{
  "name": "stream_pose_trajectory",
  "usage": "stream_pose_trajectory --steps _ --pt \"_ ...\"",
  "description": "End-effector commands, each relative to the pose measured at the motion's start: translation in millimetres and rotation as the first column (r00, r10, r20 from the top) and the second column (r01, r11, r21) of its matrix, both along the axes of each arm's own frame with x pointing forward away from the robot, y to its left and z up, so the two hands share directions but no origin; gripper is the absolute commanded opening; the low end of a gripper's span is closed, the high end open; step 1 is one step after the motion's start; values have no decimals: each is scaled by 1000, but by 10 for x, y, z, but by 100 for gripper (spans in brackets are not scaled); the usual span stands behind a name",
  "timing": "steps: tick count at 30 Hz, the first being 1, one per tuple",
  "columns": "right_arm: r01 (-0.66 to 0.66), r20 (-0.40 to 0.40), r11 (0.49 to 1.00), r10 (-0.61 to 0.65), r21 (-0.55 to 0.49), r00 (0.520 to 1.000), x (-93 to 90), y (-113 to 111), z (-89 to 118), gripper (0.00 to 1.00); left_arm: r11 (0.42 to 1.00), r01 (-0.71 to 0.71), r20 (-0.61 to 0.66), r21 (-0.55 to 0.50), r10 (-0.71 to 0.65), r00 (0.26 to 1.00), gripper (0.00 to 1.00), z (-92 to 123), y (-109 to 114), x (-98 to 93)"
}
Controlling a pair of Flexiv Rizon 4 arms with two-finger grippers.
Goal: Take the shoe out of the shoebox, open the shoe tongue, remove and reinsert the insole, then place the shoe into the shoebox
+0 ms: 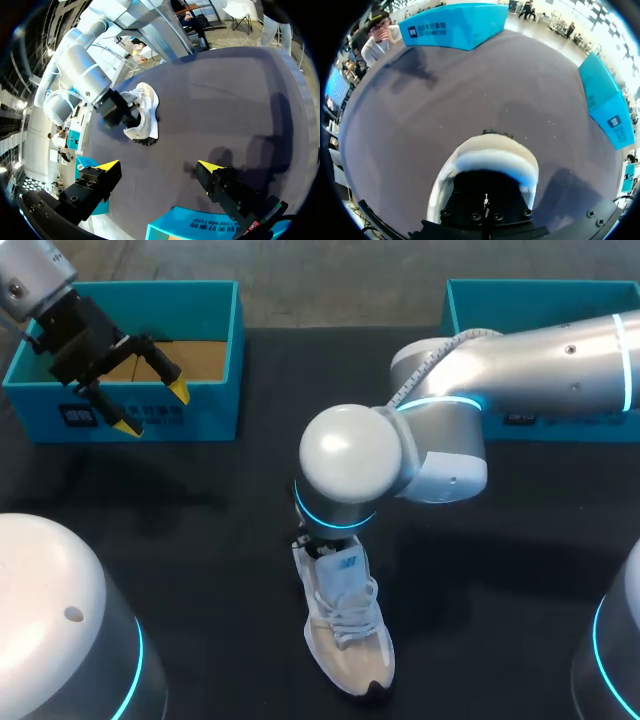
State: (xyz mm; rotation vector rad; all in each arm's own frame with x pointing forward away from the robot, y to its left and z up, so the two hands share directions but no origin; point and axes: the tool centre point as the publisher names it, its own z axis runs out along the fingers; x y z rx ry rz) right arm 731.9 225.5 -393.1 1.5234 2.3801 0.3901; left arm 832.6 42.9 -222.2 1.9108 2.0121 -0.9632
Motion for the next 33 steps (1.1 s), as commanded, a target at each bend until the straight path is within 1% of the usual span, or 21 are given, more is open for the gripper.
stream_pose_trajectory --steps 1,6,7,10,14,17,27,29,33 --pt "12 32 999 -11 -33 999 -161 -14 314 0 1000 0 2 3 0 1000 100 3 3 -7" --pt "13 38 999 -11 -42 999 -201 -14 414 0 1000 0 2 3 0 1000 100 3 3 -7" --pt "13 40 999 -11 -44 999 -212 -19 462 0 1000 0 2 3 0 1000 100 3 3 -7" --pt "8 35 999 -6 -50 999 -207 -31 489 0 1000 0 2 3 0 1000 100 3 3 -7" --pt "-3 17 999 4 -43 1000 -178 -56 452 0 1000 0 2 3 0 1000 100 3 3 -7" --pt "-4 4 999 4 -32 1000 -197 -61 402 0 1000 0 2 3 0 1000 100 3 3 -7" --pt "5 -47 999 -7 -48 999 -331 -107 368 0 1000 0 2 3 0 1000 100 3 3 -7" --pt "15 -73 999 -19 -44 997 -406 -136 355 0 1000 0 2 3 0 1000 100 3 3 -7" --pt "20 -119 998 -27 -56 992 -459 -132 360 0 1000 0 2 3 0 1000 100 3 3 -7"
